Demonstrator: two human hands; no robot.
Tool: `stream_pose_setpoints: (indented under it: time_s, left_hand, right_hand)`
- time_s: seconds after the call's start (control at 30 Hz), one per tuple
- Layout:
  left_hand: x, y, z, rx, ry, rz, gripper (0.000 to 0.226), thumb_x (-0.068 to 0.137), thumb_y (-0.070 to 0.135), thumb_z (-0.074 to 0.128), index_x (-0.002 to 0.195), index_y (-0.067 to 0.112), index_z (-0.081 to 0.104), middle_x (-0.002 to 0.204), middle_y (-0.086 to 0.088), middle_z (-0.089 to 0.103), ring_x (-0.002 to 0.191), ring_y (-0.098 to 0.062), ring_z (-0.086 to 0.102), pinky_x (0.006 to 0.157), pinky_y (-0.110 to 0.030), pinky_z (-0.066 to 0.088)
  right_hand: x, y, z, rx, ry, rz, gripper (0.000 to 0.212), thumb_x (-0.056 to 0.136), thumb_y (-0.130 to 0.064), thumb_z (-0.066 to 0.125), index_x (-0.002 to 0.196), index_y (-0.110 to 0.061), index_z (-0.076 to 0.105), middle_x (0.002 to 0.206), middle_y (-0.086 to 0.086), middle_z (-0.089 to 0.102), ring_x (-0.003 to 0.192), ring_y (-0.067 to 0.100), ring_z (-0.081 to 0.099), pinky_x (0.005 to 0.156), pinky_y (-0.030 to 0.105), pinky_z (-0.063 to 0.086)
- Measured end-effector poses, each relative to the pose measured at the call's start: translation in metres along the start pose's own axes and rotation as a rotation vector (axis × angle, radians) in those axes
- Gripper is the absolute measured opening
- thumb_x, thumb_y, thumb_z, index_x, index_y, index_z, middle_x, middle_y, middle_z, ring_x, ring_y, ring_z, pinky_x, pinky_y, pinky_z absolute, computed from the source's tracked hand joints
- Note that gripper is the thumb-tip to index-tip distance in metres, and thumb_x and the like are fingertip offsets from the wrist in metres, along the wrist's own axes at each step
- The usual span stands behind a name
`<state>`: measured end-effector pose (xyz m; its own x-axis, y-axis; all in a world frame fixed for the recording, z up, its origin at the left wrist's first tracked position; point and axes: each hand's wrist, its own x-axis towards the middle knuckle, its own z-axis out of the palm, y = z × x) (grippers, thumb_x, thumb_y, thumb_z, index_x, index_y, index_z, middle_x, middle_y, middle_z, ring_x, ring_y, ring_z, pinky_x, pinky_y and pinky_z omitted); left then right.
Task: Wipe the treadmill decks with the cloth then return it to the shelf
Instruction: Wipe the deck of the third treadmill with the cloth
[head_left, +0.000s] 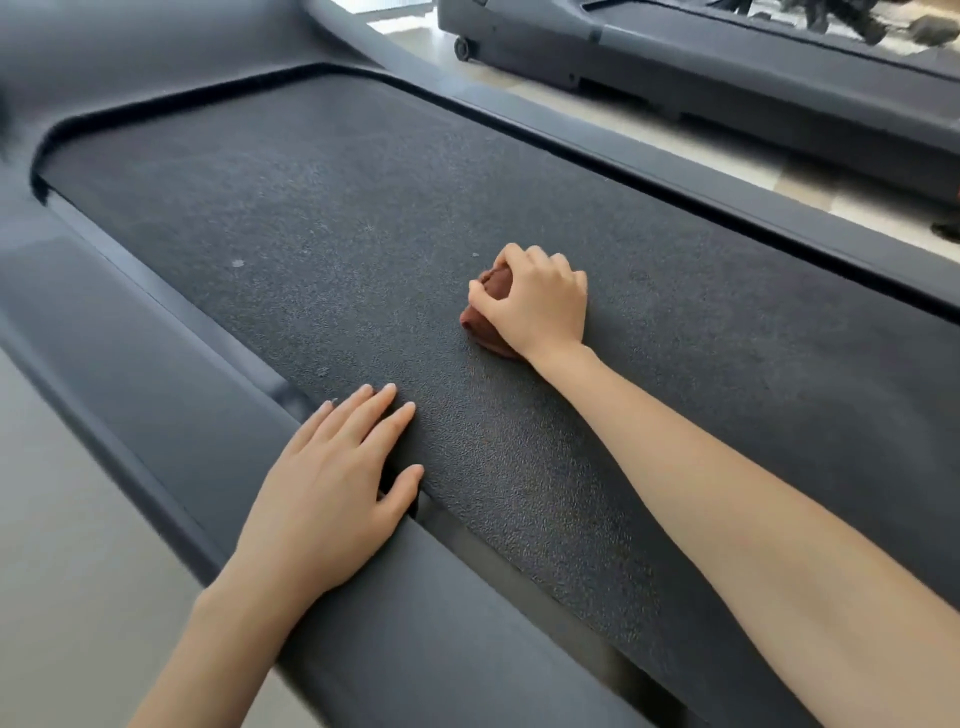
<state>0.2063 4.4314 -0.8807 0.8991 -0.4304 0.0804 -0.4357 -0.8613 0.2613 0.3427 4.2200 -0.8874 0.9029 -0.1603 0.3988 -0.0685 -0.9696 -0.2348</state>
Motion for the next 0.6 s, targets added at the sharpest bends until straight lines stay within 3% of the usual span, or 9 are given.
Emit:
stream_pose_setpoints:
  time_s: [0.1, 0.2, 0.4, 0.6]
  left_hand:
    - [-0.002, -0.003, 0.000, 0.003, -0.006, -0.013, 0.065, 0.083, 0.051, 0.025, 0.143, 0.027, 0.033, 0.153, 0.008, 0.024, 0.142, -0.009, 0.013, 0.115, -0.027, 0.001]
    - [-0.007, -0.007, 0.001, 0.065, -0.005, -0.045, 0.065, 0.083, 0.054, 0.017, 0.145, 0.033, 0.025, 0.154, 0.013, 0.016, 0.143, -0.006, 0.006, 0.115, -0.028, -0.006]
    - [-0.016, -0.032, -0.005, 0.110, 0.039, -0.169, 0.082, 0.076, 0.063, -0.002, 0.146, 0.029, 0.022, 0.155, 0.011, 0.017, 0.144, -0.009, 0.003, 0.118, -0.036, -0.003]
    - [-0.018, -0.044, -0.008, 0.067, 0.190, -0.422, 0.072, 0.082, 0.051, 0.023, 0.145, 0.015, 0.029, 0.153, -0.002, 0.026, 0.143, -0.016, 0.012, 0.117, -0.033, 0.001]
  right_hand:
    - [-0.030, -0.001, -0.012, 0.014, 0.004, -0.026, 0.037, 0.080, -0.058, 0.053, 0.096, -0.024, 0.058, 0.099, -0.002, 0.061, 0.098, 0.025, 0.053, 0.081, 0.036, 0.033]
    - [-0.087, -0.002, -0.040, 0.109, -0.017, -0.181, 0.036, 0.078, -0.057, 0.055, 0.090, -0.024, 0.060, 0.091, -0.004, 0.059, 0.091, 0.023, 0.053, 0.079, 0.037, 0.035]
    - [-0.184, 0.012, -0.086, 0.286, -0.056, -0.458, 0.025, 0.075, -0.050, 0.061, 0.084, -0.027, 0.057, 0.085, -0.008, 0.058, 0.081, 0.023, 0.055, 0.075, 0.038, 0.039]
    - [-0.147, -0.020, -0.067, 0.229, -0.064, -0.516, 0.032, 0.073, -0.050, 0.057, 0.079, -0.020, 0.065, 0.078, -0.003, 0.060, 0.075, 0.025, 0.056, 0.070, 0.037, 0.042]
